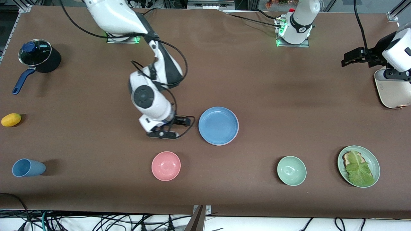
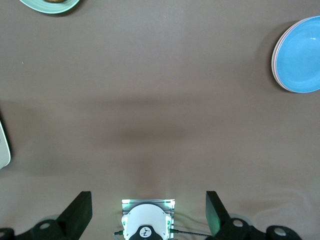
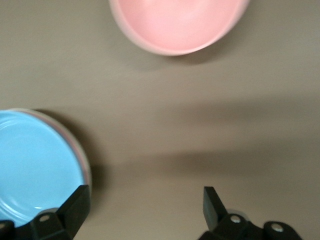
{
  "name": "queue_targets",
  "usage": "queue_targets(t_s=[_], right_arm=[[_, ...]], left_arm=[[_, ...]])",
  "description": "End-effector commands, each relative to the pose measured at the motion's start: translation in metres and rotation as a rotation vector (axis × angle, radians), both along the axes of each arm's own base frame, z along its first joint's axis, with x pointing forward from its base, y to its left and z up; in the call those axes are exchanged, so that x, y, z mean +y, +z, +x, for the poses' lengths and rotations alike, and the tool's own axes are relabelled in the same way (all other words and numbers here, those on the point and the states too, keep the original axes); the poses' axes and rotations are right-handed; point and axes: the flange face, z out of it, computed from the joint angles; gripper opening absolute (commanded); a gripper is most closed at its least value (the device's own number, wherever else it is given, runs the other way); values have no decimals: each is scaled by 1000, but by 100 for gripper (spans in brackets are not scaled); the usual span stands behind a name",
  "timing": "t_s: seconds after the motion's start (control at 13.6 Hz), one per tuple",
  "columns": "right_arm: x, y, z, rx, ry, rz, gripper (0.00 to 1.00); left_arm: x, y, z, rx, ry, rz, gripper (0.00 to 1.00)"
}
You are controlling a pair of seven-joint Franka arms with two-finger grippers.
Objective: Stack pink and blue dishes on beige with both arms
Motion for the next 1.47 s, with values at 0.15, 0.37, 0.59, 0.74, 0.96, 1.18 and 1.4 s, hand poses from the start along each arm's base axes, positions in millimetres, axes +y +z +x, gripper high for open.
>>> queue_targets(t_s=[0.15,0.37,0.59,0.74,0.96,1.18,1.4], right_arm=[[-120,84,5,121,48,-107,100],[-179,142,-2,147,26,-93,100],[-258,213,-18,117,-12,-81,100],[-309,240,-29,123,-54,-58,100],[-325,271,-51,94,-26,-39,100],[-339,266,-72,58,30,-66,100],[-344,260,-86,11,25,-86,100]], left_arm=[[2,-2,-1,-9,-27,16,100],[-2,3,-5,-11,-41,15,100],[0,2,-8,4,-35,16,100],[4,4,-8,3,-28,14,100],[1,3,-8,4,-30,6,100],[2,3,-7,3,-29,4,100],[1,3,-7,3,-29,3,100]])
